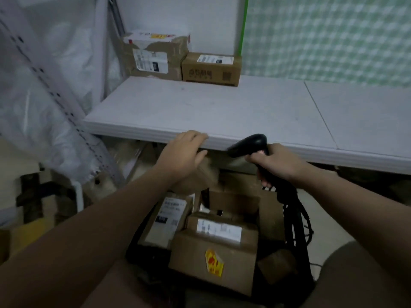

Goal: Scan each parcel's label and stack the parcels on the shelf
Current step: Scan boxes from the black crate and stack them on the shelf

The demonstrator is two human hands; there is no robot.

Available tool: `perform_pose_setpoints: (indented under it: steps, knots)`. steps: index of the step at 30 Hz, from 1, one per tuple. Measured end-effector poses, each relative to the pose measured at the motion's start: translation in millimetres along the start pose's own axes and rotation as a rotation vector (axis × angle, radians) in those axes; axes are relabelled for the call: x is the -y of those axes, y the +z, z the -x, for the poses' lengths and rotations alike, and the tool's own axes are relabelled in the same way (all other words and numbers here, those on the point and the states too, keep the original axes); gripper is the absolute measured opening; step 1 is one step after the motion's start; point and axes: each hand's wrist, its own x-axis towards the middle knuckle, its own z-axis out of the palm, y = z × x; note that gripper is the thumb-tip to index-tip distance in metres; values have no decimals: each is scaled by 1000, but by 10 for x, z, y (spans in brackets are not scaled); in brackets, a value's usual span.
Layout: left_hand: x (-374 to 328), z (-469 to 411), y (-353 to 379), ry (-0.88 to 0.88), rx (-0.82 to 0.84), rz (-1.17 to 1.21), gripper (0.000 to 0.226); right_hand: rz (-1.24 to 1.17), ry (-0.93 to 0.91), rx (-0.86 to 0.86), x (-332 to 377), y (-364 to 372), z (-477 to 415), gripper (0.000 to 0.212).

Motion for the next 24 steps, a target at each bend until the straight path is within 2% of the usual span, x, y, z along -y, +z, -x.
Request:
perform_pose_setpoints:
  steps: [4,9,12,14,16,18,22,24]
  knots:
    - [-84,434,170,-75,57,62,45,-76,26,43,-287,315,223,21]
    - [-197,831,532,-157,173,136,45,-120,166,86,-603,660,366,28]
    - [-231,1052,764,-297,285,194,43,-174,257,90,-745,785,398,26]
    - [-180,1180,913,-406,396,189,53,-205,311,90,-822,835,437,22]
    - [-137,1291,1001,-528,499,160,66,-212,389,123,-895,858,482,38]
    - [-127,1351,1041,-631,537,177,68,-201,462,167,-966,871,517,55]
    - [-187,1343,1060,-715,525,327,71,-230,544,193,-971,901,590,31]
    - [-222,1308,1059,-708,500,360,68,-273,546,197,-945,914,588,30]
